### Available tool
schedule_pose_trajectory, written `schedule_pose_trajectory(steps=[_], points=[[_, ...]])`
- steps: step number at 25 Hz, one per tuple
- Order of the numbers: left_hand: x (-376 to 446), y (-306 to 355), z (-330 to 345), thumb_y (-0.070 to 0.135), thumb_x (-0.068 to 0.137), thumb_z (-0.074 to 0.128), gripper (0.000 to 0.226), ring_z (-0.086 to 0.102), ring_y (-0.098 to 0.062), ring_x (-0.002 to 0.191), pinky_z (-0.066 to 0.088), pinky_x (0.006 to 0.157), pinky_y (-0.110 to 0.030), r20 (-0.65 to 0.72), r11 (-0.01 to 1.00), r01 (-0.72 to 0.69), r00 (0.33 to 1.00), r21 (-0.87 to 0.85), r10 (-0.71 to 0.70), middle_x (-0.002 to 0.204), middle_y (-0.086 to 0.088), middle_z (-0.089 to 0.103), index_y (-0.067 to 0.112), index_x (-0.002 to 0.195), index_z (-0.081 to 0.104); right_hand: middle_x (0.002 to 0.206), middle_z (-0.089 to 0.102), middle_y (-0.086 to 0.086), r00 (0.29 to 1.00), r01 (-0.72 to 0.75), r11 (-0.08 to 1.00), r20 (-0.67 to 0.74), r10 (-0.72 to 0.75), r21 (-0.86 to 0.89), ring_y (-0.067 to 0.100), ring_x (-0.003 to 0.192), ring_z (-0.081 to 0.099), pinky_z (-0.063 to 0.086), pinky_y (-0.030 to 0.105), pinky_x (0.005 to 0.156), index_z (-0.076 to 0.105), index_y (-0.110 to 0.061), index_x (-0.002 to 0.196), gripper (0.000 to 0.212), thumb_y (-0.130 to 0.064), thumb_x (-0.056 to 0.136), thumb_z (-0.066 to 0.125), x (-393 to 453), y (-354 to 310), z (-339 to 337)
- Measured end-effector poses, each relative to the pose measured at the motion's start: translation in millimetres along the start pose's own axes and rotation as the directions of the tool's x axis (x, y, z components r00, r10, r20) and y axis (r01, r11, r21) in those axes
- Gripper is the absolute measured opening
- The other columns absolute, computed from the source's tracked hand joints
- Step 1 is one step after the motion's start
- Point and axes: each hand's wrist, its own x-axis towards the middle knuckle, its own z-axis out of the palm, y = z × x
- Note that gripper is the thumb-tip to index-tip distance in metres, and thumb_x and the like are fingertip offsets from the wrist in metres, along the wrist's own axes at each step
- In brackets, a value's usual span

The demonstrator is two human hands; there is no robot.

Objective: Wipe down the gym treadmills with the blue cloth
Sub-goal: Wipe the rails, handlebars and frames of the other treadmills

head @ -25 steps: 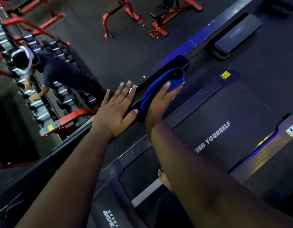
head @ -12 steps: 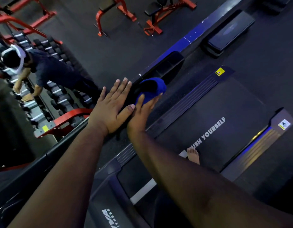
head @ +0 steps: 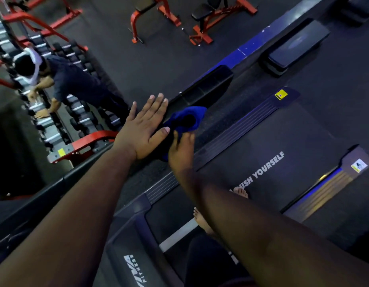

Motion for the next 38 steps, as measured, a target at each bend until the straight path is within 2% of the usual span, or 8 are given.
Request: schedule_pose_trajectory(steps=[5, 7, 10, 14, 23, 29, 35, 38], points=[[-46, 6, 12, 0.057, 0.097, 0.023, 0.074, -0.002, -0.015, 0.154, -0.004, 0.121, -0.058, -0.11, 0.992, 0.105, 0.989, 0.066, -0.097, 0.167, -0.001, -0.003, 0.019, 0.159, 0.006, 0.162, 0.018, 0.017, 0.819, 0.536, 0.824, 0.35, -0.456, -0.182, 0.024, 0.149, 0.022, 0.022, 0.031, 0.122, 0.045, -0.003, 0.145, 0.05, -0.01, 0.097, 0.055, 16, 2, -99], [-73, 8, 21, 0.056, 0.097, 0.025, 0.073, 0.003, -0.017, 0.154, 0.0, 0.121, -0.06, -0.162, 0.975, 0.215, 0.966, 0.062, -0.203, 0.167, -0.002, 0.003, 0.018, 0.159, 0.012, 0.161, 0.021, 0.018, 0.527, 0.85, 0.425, 0.511, -0.679, -0.312, 0.034, 0.148, 0.022, 0.024, 0.045, 0.119, 0.039, -0.01, 0.149, 0.059, -0.006, 0.093, 0.056, 37, -10, -119], [-108, 6, 30, 0.058, 0.097, 0.024, 0.074, 0.004, -0.017, 0.154, 0.001, 0.12, -0.061, -0.197, 0.923, 0.381, 0.91, 0.052, -0.364, 0.167, -0.002, 0.005, 0.019, 0.159, 0.014, 0.165, 0.015, 0.007, 0.073, 0.89, -0.339, 0.829, -0.555, -0.306, 0.032, 0.151, 0.018, 0.02, 0.068, 0.113, 0.021, -0.022, 0.158, 0.074, -0.018, 0.092, 0.055, 91, -22, -114], [-131, 5, 39, 0.059, 0.095, 0.025, 0.077, 0.004, -0.016, 0.153, -0.003, 0.12, -0.059, -0.244, 0.856, 0.517, 0.832, 0.021, -0.497, 0.167, -0.002, 0.005, 0.018, 0.159, 0.014, 0.166, 0.016, -0.001, -0.305, 0.668, -0.74, 0.878, -0.37, -0.08, 0.025, 0.15, 0.025, 0.036, 0.068, 0.104, 0.014, -0.018, 0.159, 0.063, -0.019, 0.101, 0.04, 118, -38, -80], [-170, 21, 66, 0.054, 0.089, 0.041, 0.087, 0.004, -0.022, 0.154, 0.003, 0.117, -0.065, -0.317, 0.698, 0.715, 0.674, 0.049, -0.667, 0.167, -0.008, 0.006, 0.014, 0.159, 0.009, 0.167, -0.009, 0.002, -0.344, 0.682, -0.725, 0.917, -0.201, 0.097, 0.038, 0.152, -0.001, 0.028, 0.081, 0.099, 0.0, -0.023, 0.159, 0.068, -0.022, 0.102, 0.036, 142, -71, -111], [-176, 25, 62, 0.051, 0.091, 0.051, 0.09, -0.001, -0.02, 0.154, -0.003, 0.118, -0.063, -0.293, 0.633, 0.774, 0.605, -0.001, -0.741, 0.167, -0.006, -0.001, 0.017, 0.159, 0.003, 0.168, -0.005, 0.005, -0.516, 0.647, -0.685, 0.854, -0.069, 0.336, 0.04, 0.152, 0.002, 0.025, 0.071, 0.108, 0.021, -0.015, 0.156, 0.056, -0.02, 0.101, 0.029, 58, -96, -15], [-205, 13, 52, 0.058, 0.093, 0.043, 0.091, -0.006, -0.018, 0.154, -0.005, 0.116, -0.065, -0.192, 0.57, 0.816, 0.578, 0.1, -0.793, 0.166, -0.004, -0.012, 0.022, 0.157, -0.011, 0.166, -0.018, 0.001, -0.326, 0.802, -0.546, 0.944, -0.059, 0.243, 0.038, 0.152, -0.008, 0.025, 0.079, 0.102, -0.008, -0.034, 0.157, 0.104, -0.047, 0.085, 0.065, 45, -104, -7], [-218, 9, 52, 0.059, 0.092, 0.044, 0.096, -0.008, -0.02, 0.153, -0.004, 0.116, -0.067, -0.175, 0.527, 0.834, 0.55, 0.164, -0.816, 0.166, -0.004, -0.017, 0.021, 0.156, -0.016, 0.164, -0.023, 0.004, -0.35, 0.747, -0.606, 0.937, -0.008, 0.273, 0.043, 0.15, -0.01, 0.024, 0.076, 0.106, -0.01, -0.028, 0.158, 0.091, -0.032, 0.095, 0.056, 45, -110, -4]])
